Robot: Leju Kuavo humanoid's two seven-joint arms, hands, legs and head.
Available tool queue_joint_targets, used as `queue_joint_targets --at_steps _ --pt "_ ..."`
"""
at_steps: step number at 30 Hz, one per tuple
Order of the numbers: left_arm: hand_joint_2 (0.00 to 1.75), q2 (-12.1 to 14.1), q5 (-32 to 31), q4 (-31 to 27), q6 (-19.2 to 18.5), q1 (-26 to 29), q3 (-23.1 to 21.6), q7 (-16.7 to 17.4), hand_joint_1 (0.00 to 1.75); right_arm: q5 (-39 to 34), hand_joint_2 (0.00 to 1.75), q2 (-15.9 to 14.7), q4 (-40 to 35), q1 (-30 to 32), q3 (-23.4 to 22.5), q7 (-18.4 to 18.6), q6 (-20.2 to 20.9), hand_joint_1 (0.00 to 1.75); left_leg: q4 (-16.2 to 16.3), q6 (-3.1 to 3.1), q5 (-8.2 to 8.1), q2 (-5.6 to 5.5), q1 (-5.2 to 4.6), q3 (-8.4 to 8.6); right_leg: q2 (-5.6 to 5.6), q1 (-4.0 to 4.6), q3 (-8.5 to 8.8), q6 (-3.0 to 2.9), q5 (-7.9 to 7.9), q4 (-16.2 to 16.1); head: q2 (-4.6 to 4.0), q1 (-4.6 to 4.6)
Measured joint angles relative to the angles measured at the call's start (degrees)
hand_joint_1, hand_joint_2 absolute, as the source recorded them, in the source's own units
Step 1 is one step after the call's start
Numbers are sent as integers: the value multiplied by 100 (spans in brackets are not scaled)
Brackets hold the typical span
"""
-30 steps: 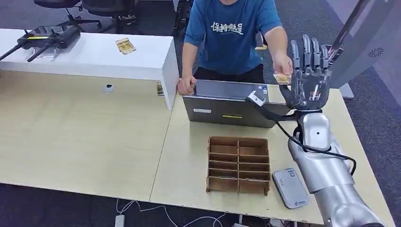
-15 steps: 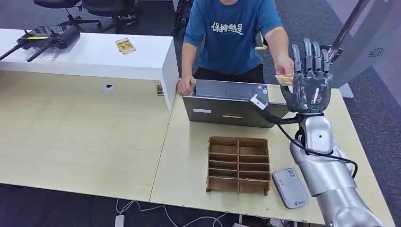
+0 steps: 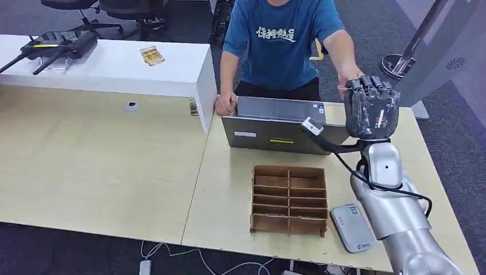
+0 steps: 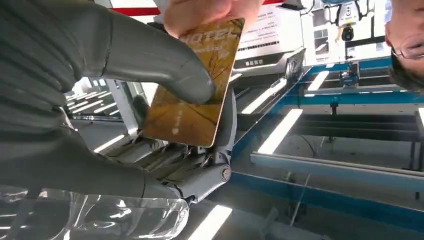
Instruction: Pass the card to the sensor for recognition and then transmit it.
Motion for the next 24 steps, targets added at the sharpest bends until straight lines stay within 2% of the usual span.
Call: queue_joint_targets --at_steps 24 --pt "0 -11 -100 0 9 -2 107 0 0 0 175 -22 -63 19 55 -15 -2 175 0 0 0 0 0 0 0 0 0 0 0 0 0 0"
